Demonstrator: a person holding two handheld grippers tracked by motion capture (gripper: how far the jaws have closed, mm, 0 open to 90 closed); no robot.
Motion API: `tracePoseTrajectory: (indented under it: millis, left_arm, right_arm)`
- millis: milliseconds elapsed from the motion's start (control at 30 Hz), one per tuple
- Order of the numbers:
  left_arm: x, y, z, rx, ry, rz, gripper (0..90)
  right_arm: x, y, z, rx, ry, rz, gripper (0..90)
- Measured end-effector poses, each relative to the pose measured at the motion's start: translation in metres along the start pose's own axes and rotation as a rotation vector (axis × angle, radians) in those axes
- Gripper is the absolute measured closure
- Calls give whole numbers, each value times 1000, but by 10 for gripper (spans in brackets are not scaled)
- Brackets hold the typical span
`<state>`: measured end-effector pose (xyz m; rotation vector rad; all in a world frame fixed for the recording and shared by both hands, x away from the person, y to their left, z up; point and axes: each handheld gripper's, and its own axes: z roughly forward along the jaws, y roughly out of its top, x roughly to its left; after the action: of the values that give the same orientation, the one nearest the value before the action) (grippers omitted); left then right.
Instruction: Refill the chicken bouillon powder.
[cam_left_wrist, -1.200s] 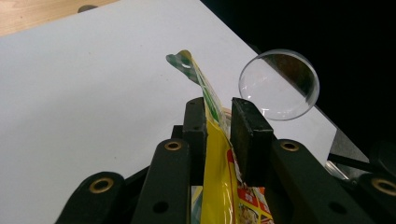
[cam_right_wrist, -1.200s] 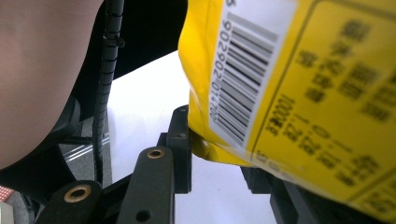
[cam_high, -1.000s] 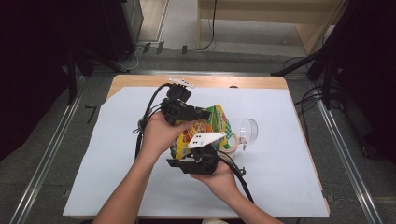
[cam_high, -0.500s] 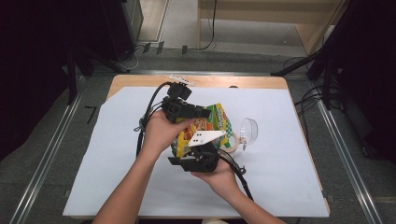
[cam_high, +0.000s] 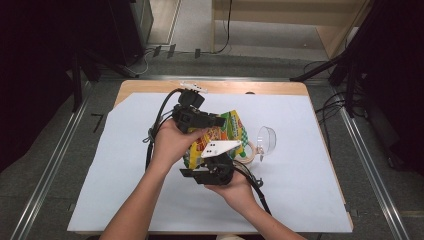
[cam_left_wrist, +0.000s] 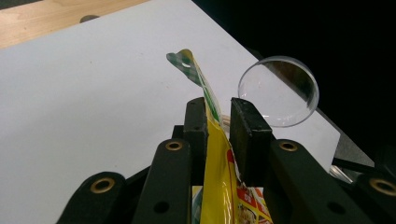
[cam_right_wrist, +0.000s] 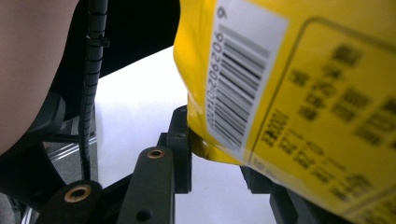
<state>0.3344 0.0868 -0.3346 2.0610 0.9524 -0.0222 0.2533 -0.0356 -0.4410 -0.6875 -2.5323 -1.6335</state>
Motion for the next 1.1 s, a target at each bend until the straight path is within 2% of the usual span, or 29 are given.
tracePoseTrajectory:
  millis: [600,1100]
  left_arm:
    - [-9,7,0,36,20,10,769]
    - [-4,8,3,37,13,0,769]
  right_arm:
    - [0,1,-2,-22,12,14,704]
    - [-2,2,-1,-19,7,12,704]
